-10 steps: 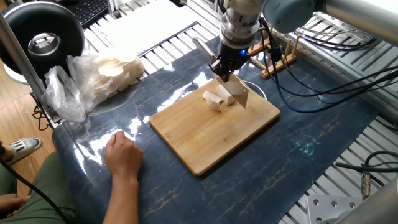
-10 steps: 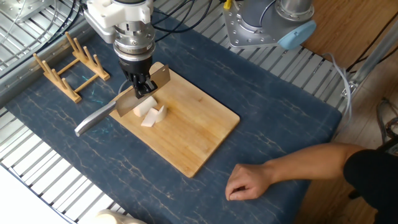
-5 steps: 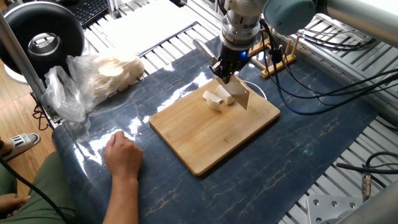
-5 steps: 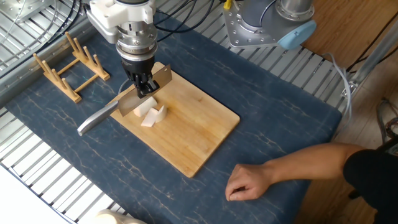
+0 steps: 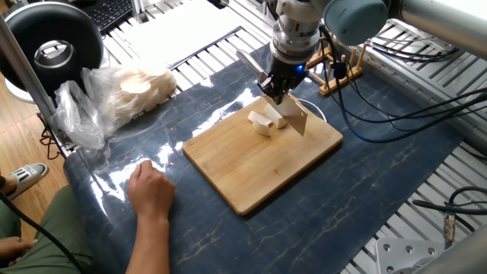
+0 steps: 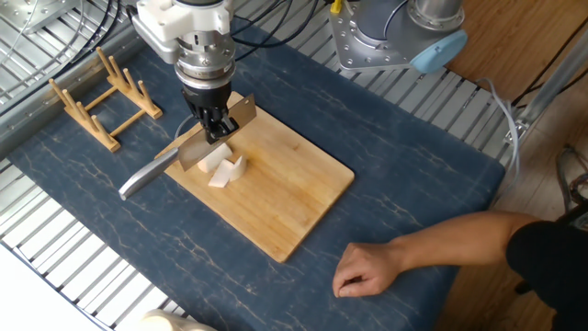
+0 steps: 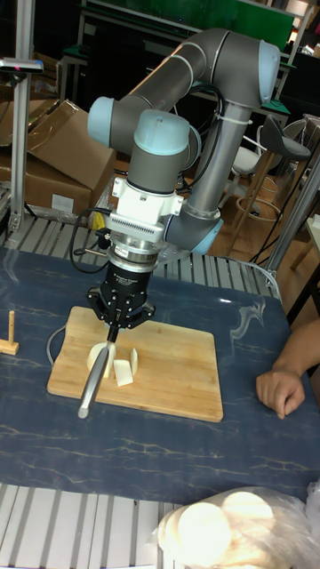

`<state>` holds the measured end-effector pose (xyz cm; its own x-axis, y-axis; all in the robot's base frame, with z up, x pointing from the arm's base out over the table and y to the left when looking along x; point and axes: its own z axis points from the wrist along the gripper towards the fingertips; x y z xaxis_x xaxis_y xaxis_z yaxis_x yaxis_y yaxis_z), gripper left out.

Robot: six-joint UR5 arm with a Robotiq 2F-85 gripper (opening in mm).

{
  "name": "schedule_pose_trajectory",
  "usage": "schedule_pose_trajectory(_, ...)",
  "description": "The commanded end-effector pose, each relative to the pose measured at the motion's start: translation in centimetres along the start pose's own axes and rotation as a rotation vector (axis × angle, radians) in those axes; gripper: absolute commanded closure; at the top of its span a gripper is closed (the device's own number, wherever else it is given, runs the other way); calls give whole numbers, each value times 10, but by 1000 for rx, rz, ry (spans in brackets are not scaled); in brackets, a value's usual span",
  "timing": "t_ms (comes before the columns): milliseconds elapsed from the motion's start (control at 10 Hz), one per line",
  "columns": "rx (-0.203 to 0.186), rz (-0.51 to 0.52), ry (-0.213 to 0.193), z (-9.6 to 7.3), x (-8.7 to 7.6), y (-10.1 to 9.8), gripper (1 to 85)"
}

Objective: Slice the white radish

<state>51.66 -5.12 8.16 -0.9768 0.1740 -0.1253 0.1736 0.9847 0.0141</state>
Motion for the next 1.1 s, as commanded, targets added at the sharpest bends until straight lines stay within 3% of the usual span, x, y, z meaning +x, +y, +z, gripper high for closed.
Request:
schedule_pose_trajectory(0,-13,-4,5,-1,3,2,847)
schedule_pose_trajectory(1000,-16,-14,14,0,6,2,847)
